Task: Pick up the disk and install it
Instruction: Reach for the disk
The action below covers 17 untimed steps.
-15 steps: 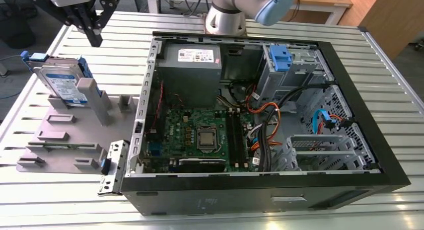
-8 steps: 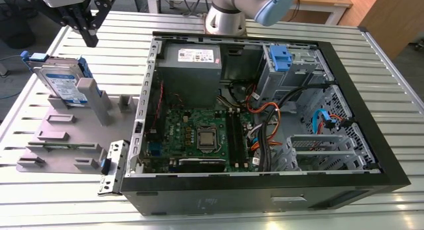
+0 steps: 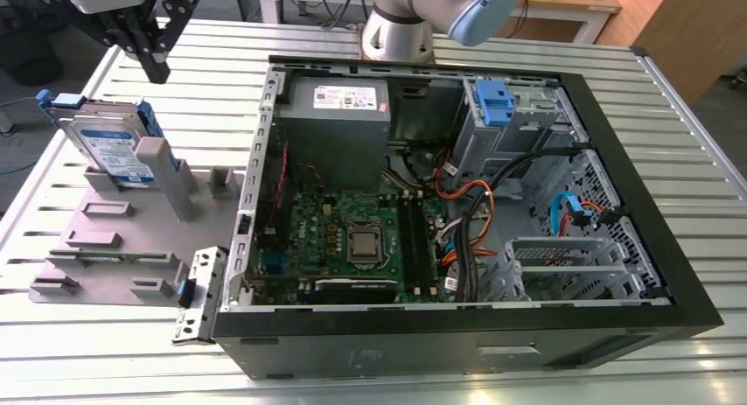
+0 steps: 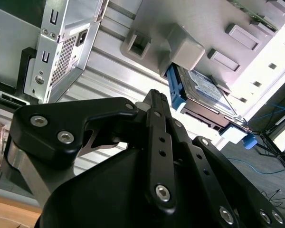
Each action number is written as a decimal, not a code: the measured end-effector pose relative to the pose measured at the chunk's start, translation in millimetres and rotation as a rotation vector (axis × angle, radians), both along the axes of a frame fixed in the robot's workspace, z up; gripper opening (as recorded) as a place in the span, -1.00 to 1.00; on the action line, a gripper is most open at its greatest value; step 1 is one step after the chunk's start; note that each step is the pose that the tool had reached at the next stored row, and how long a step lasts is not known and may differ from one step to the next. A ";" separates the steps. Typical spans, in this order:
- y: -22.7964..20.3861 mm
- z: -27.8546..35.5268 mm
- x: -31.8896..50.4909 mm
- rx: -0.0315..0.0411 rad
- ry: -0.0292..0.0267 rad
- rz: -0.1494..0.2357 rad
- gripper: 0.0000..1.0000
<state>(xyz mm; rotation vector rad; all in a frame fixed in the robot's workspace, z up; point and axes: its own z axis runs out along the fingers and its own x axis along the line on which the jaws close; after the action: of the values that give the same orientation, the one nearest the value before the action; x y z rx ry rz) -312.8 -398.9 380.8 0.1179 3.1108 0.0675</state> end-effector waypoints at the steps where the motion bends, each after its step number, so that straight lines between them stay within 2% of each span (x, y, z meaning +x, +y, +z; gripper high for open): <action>1: 0.0 0.0 -0.1 0.0000 0.0000 0.000 -0.79; 6: 0.0 -1.9 -4.7 -0.0001 0.0000 0.000 -0.79; 17: 0.0 -12.3 -24.6 -0.0001 0.0000 0.000 -0.79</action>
<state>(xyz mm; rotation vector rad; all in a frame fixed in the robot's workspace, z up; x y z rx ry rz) -337.4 -398.9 368.5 0.1179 3.1108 0.0674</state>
